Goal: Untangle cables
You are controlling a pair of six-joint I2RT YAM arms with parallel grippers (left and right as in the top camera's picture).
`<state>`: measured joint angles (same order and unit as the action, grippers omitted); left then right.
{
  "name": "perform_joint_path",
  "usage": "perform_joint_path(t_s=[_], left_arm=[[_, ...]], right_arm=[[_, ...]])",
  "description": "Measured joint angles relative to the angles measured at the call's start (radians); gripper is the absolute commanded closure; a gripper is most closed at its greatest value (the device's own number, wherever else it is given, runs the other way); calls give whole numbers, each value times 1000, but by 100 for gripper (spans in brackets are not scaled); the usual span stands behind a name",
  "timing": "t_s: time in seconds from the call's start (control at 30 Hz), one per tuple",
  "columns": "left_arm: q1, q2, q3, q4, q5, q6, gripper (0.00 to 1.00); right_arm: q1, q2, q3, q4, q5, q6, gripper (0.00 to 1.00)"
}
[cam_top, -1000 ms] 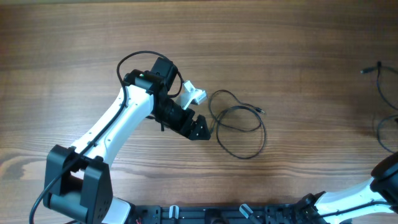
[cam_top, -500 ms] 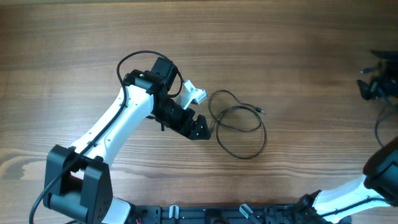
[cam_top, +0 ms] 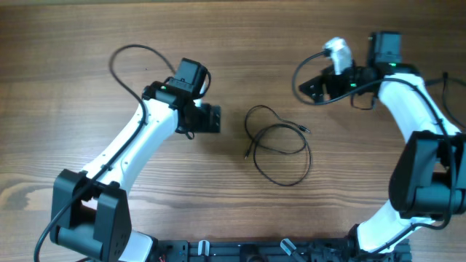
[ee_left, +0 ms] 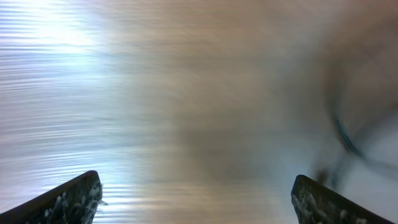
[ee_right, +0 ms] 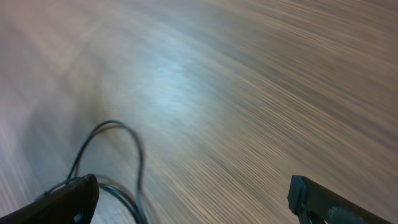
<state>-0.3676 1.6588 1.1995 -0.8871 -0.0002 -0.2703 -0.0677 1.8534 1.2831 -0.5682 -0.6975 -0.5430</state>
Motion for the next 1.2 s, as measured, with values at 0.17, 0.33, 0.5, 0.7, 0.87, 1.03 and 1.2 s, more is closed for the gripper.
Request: perform_joint_path(t_s=[0.17,0.33,0.5,0.7,0.87,1.03,1.2], left_arm=[[113,0,0,67,-196,-193,0],[202,0,0,46,-235,-237,0],[203,0,0,35,-212,-237,0],[203,0,0,41,-192,-236,0],[203,0,0,43,-177,-236,0],[203,0,0,44,-174,-236,0],[203,0,0,43,-167,-236,0]], right_arm=[[154,0,1,-192,-26,-117,1],[302,0,-36,-304,126,-360,0],[307,0,-88,-169,281,-468,0],[307,37,-95,-119,299,-489,12],[306,108,-95,-103,260,-502,0],[305,131,-132,17,87,-470,18],[305,100,-328,283,-73,-474,75]])
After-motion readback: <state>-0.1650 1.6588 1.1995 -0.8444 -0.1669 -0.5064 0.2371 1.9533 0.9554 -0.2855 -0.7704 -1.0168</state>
